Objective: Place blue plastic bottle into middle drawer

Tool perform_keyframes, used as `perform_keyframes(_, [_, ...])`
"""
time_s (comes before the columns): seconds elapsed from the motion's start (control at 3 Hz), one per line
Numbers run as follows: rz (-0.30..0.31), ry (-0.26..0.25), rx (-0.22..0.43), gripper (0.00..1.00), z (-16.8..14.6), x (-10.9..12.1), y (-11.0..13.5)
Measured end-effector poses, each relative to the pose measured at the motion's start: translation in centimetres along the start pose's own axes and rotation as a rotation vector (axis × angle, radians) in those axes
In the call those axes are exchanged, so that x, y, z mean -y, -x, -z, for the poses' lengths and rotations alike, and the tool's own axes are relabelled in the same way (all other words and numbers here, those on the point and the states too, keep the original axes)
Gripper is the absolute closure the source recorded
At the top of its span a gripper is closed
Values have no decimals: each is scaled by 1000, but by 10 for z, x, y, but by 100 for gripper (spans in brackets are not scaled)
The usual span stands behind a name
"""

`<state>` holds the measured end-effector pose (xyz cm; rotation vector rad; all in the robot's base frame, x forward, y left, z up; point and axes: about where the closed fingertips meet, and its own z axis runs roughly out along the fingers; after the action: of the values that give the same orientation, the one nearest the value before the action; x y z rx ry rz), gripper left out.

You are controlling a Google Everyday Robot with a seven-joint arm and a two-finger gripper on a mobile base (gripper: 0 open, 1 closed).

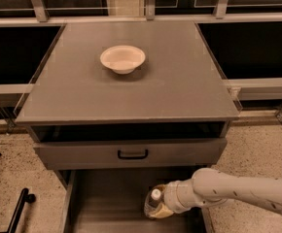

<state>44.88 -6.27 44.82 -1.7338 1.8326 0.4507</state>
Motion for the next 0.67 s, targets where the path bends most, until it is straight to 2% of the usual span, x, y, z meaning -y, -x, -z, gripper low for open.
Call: perform_keyframes(0.67, [-14, 7, -8, 100, -2, -1, -4])
